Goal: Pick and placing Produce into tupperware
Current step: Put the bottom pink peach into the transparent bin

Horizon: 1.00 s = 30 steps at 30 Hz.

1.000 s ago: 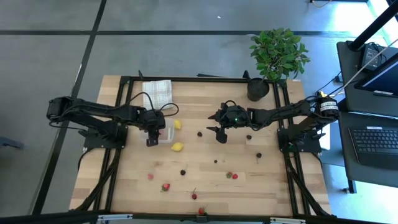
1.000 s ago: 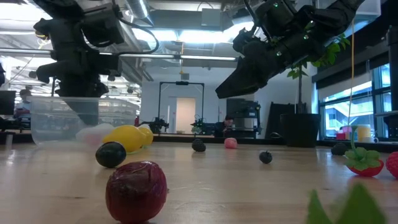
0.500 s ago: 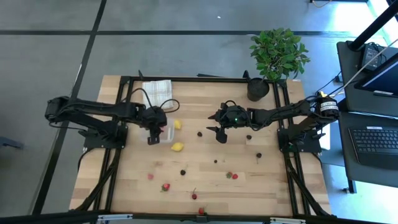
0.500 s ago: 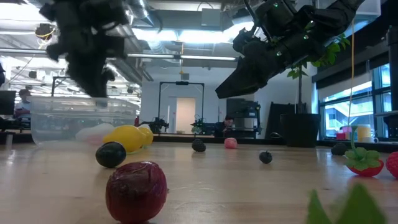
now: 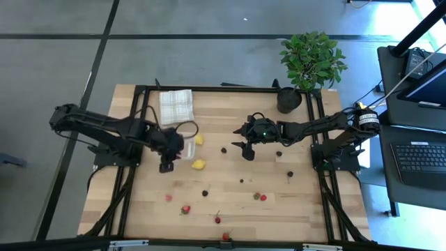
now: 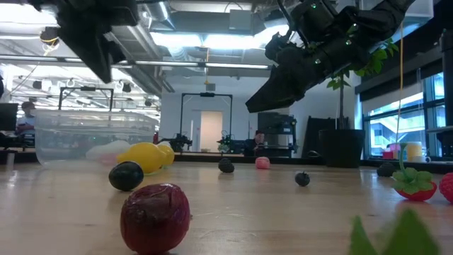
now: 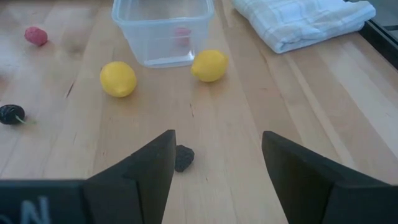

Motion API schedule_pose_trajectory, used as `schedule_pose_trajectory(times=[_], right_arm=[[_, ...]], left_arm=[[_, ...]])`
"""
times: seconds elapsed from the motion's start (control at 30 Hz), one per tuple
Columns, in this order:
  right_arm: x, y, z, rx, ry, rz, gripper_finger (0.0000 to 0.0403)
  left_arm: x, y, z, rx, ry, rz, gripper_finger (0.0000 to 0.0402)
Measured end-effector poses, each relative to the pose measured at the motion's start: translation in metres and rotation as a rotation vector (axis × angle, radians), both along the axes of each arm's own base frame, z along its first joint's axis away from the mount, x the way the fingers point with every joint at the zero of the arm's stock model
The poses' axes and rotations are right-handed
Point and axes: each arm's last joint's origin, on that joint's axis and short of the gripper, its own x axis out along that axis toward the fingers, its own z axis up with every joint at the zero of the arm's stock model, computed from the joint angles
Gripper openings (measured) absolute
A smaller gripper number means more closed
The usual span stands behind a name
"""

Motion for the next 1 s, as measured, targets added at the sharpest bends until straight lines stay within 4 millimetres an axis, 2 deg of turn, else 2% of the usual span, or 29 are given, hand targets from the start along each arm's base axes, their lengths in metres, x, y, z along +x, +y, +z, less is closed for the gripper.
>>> schedule_pose_trajectory(times=[0.3,0.63,0.8,1.0], right_arm=[[0.000,0.000,0.000,0.001,0.000,0.000,0.0240],[0.000,0.000,0.000,0.024,-0.004,-0.014,0.0240],[0.000,0.000,0.000,0.025,-0.005,-0.014,0.0240],[0.000,0.000,0.000,0.024,-0.005,-0.014,0.0240]], left_arm=[[-0.007,-0.047,-0.005,-0.070,0.034,-0.018,0.0063],[-0.006,-0.093,-0.023,-0.132,0.084,0.036,0.0051],[-0.002,-0.111,-0.031,-0.164,0.078,0.020,0.0052],[0.004,-0.122,-0.039,-0.161,0.058,-0.003,0.0083]])
